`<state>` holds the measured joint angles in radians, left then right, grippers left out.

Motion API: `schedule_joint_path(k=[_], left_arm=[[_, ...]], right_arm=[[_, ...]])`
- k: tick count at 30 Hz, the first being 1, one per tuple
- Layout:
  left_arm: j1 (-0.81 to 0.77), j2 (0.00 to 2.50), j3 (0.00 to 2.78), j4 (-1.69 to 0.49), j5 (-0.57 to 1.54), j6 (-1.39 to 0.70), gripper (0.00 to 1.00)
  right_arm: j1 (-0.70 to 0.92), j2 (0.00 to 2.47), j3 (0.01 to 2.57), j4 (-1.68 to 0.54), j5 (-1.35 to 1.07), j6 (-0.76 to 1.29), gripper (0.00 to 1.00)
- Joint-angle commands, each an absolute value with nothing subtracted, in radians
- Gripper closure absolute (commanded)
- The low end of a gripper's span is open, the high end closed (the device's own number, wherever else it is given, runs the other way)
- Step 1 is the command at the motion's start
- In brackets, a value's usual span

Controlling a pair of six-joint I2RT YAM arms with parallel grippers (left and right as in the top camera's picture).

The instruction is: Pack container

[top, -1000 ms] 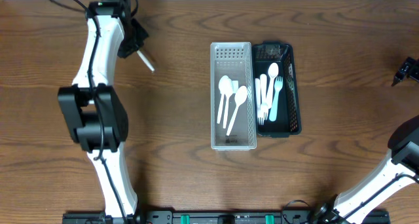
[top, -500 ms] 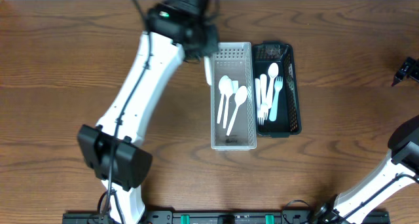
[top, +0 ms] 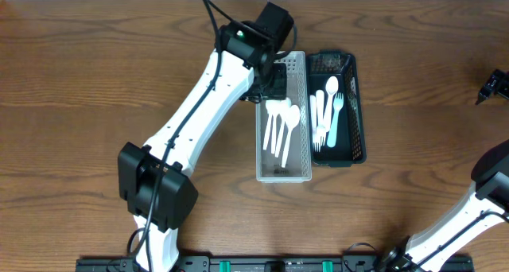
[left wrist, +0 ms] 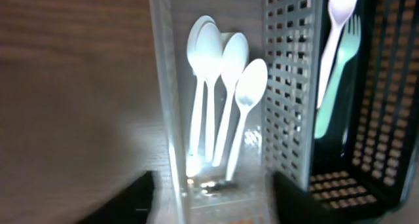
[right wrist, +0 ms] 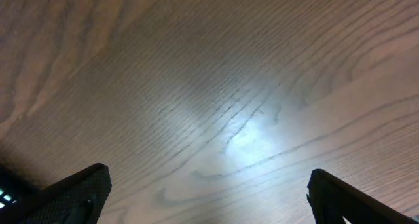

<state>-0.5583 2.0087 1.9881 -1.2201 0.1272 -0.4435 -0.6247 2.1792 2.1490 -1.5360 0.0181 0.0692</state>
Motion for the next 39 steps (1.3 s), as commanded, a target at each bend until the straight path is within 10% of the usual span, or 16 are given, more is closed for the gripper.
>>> schedule_joint_path(k=[1, 25, 39], left_arm=[[-0.561, 2.020, 1.988, -1.222, 0.127, -0.445, 0.02], [-0.463, 1.528, 1.968, -1.390, -0.042, -0.285, 0.02], [-0.463, 0.871, 1.435, -1.231, -0.035, -0.395, 0.02]], right_arm=[[-0.628, 2.179, 2.146, -1.536, 0.019, 0.082, 0.01], [-0.628, 2.179, 2.146, -1.536, 0.019, 0.081, 0.01], [-0.628, 2.179, 2.146, -1.536, 0.019, 0.081, 0.01]])
